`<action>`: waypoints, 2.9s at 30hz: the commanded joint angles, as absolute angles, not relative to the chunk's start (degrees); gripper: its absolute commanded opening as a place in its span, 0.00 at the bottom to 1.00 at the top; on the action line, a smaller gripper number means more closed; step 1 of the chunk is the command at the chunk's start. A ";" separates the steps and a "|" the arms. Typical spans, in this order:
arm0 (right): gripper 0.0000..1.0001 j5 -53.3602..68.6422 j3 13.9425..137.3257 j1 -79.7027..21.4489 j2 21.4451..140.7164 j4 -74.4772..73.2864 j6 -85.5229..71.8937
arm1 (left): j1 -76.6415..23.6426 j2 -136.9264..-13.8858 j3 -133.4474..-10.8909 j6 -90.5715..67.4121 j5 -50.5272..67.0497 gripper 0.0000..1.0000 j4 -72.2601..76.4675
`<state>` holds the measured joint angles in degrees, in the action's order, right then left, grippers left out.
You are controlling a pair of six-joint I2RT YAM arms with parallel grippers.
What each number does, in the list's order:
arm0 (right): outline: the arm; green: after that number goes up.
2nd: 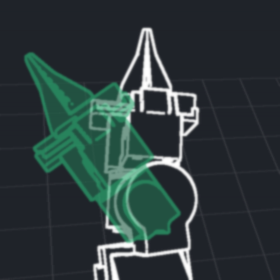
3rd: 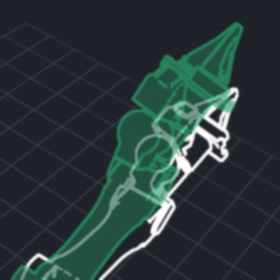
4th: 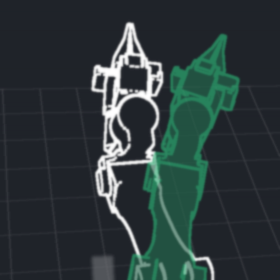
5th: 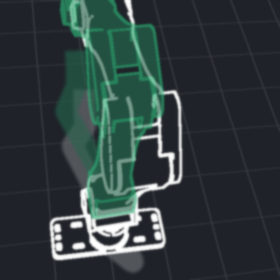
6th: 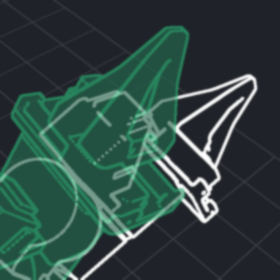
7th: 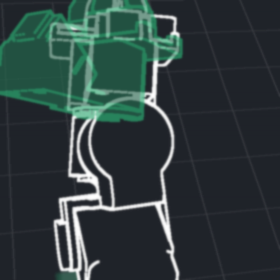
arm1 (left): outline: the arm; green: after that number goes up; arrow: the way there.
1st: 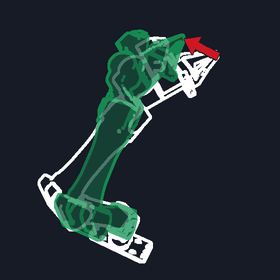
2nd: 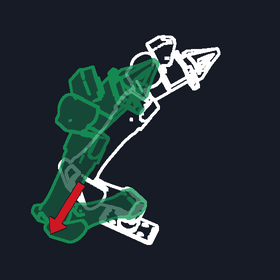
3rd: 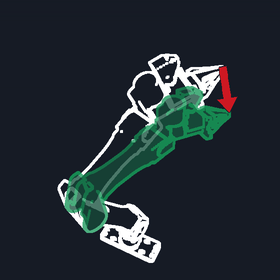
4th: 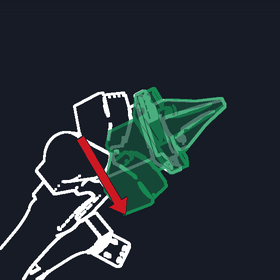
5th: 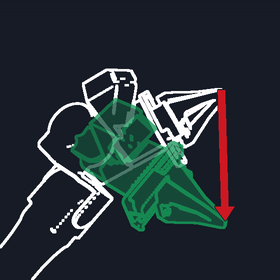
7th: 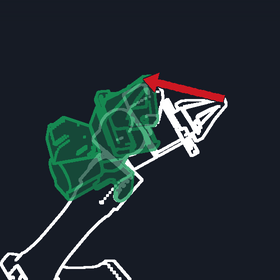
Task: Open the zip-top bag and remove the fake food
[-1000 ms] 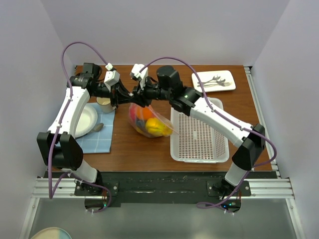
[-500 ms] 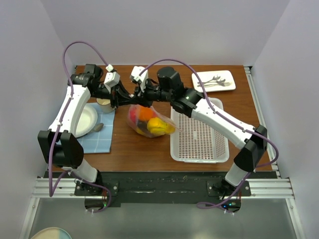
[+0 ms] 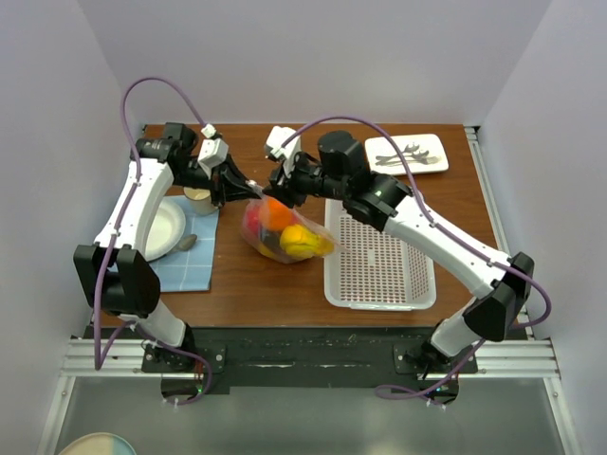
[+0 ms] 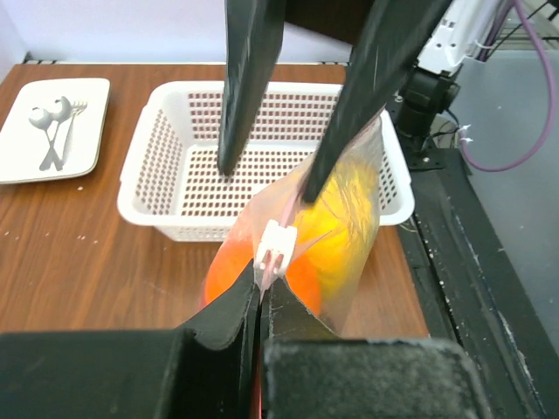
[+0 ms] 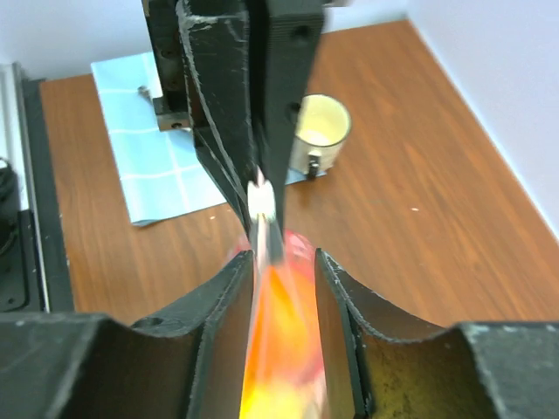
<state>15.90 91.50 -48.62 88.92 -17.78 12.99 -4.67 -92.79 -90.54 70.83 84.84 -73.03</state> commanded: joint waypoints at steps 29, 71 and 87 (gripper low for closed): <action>0.49 21.18 103.36 -49.75 95.36 -22.15 13.71 | -3.96 -94.66 -93.87 74.00 86.22 0.02 -75.32; 0.35 19.42 104.33 -49.75 95.89 -19.42 12.83 | -3.96 -93.87 -91.32 74.88 85.34 0.02 -75.32; 0.11 16.88 102.31 -49.83 91.15 -23.90 14.94 | -3.96 -95.71 -91.14 75.85 83.67 0.02 -75.32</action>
